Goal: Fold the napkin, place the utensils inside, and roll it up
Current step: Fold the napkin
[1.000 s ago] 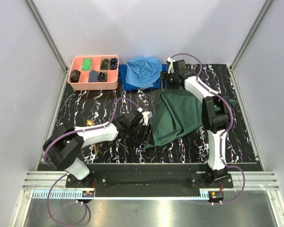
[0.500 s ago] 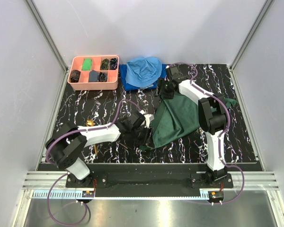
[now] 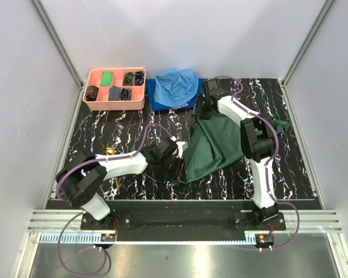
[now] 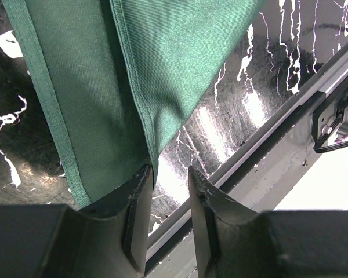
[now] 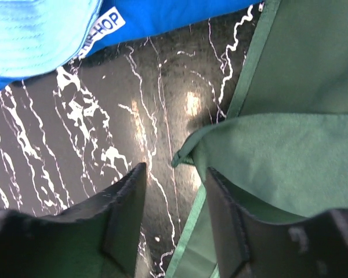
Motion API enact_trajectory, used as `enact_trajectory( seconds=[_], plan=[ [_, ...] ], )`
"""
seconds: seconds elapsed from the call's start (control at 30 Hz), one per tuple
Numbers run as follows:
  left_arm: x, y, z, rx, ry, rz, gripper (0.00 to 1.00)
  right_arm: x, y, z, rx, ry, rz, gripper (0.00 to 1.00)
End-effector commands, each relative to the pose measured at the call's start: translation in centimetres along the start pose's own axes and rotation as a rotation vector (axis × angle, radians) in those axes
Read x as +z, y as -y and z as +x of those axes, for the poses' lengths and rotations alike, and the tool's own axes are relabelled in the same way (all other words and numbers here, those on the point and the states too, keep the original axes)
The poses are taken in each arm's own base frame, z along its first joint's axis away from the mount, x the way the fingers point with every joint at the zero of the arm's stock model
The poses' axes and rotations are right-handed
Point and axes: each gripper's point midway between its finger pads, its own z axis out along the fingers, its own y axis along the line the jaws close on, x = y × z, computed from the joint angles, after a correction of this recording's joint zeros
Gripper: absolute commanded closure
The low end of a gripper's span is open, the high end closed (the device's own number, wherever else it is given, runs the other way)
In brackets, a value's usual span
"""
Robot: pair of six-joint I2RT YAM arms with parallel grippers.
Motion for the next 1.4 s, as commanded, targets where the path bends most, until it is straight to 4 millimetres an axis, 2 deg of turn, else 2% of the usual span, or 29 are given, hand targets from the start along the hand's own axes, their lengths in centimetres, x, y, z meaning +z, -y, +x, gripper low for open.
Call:
enact_trajectory(
  seconds=[0.0, 0.33, 0.4, 0.63, 0.73, 0.77, 0.93, 1.07, 1.17, 1.37],
  plan=[
    [0.1, 0.0, -0.1, 0.014, 0.008, 0.005, 0.67, 0.9, -0.5, -1.4, 0.03, 0.031, 0.004, 0.49],
    [0.2, 0.0, 0.2, 0.013, -0.002, 0.01, 0.75, 2.2, -0.7, -2.6, 0.048, 0.044, 0.02, 0.61],
    [0.3, 0.0, 0.2, 0.011, -0.005, 0.008, 0.77, 2.7, -0.3, -2.3, 0.045, 0.034, 0.037, 0.63],
    [0.3, 0.0, 0.2, 0.016, -0.004, 0.01, 0.8, 3.7, 0.3, -1.8, 0.032, 0.008, 0.056, 0.78],
    [0.3, -0.1, 0.2, 0.014, -0.002, 0.004, 0.84, 3.6, 0.5, -1.7, 0.025, 0.006, 0.068, 0.99],
    [0.2, 0.0, 0.2, 0.014, -0.001, 0.006, 0.89, 3.2, 0.6, -2.0, 0.024, 0.013, 0.071, 1.0],
    [-0.3, -0.3, 0.2, 0.01, 0.025, -0.008, 1.0, 1.5, 2.2, -3.7, 0.044, 0.045, 0.097, 1.0],
    [-0.9, -0.1, 0.0, 0.007, 0.052, -0.006, 1.0, -1.2, 3.7, -6.0, 0.057, 0.107, 0.122, 1.0],
    [-1.1, -0.1, -0.1, 0.005, 0.066, -0.006, 1.0, -2.4, 5.1, -7.2, 0.07, 0.134, 0.14, 1.0],
    [-1.7, -0.2, -0.1, -0.003, 0.097, -0.014, 1.0, -3.1, 7.7, -8.2, 0.093, 0.151, 0.182, 1.0]
  ],
)
